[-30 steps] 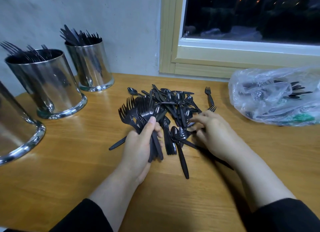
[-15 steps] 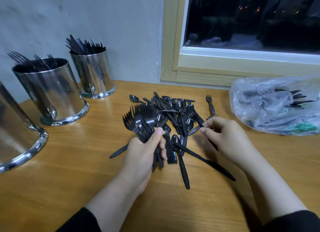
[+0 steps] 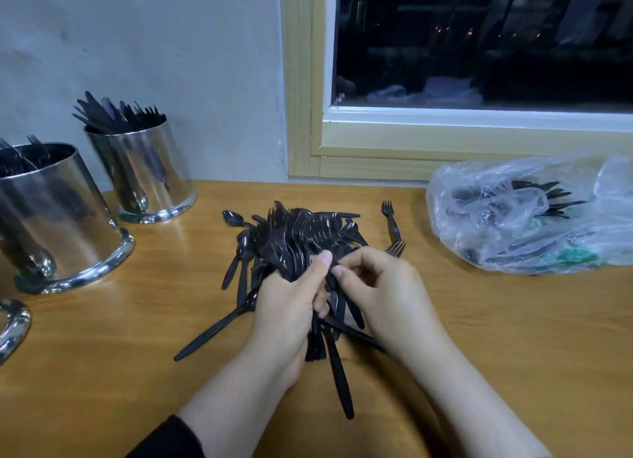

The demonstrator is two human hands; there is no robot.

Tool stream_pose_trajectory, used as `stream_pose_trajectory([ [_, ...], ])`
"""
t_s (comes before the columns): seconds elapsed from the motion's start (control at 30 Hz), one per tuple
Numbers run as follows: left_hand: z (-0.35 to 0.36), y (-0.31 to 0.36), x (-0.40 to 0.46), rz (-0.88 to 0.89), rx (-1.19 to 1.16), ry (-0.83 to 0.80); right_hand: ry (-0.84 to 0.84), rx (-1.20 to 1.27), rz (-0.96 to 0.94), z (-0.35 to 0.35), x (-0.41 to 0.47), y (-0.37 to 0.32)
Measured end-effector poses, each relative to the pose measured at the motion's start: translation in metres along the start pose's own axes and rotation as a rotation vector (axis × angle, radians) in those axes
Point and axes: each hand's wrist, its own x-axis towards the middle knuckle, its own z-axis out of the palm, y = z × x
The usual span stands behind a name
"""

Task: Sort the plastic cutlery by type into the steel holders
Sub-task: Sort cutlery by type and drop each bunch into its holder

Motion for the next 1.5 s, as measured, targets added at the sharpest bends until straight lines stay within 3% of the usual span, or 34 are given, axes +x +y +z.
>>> stream_pose_trajectory([
  [0.1,0.003,0.002,0.01,0.027,0.015,-0.013,0.117,-0.16,-0.151,0.007,0.001,0.001],
  [0.27,-0.002,0.002,0.018,0.015,0.073,-0.009,0.006,-0.158,-0.277,0.011,0.007,0.006],
  [0.33,-0.007,0.006,0.023,0.016,0.066,0.01,0.1,-0.119,-0.15,-0.002,0.018,0.021],
  [0.47,-0.013,0.009,0.031,0.026,-0.003,0.025,0.27,-0.304,0.139,-0.023,0.044,0.065],
  [0.63,-0.013,0.007,0.034,0.02,-0.074,0.035,0.178,-0.479,0.397,-0.02,0.071,0.083],
  [0.93,-0.017,0.006,0.036,0.015,-0.022,-0.024,0.11,-0.499,0.49,-0.019,0.089,0.094],
  [1.17,-0.015,0.015,0.03,0.084,0.133,0.049,0.199,0.0,0.27,-0.033,0.074,0.072],
  [1.27,-0.013,0.02,0.028,0.074,0.163,0.054,0.136,0.177,0.103,-0.032,0.07,0.053],
  [1.5,-0.01,0.015,0.019,0.016,0.273,-0.216,0.072,0.235,-0.103,-0.008,0.067,0.027],
])
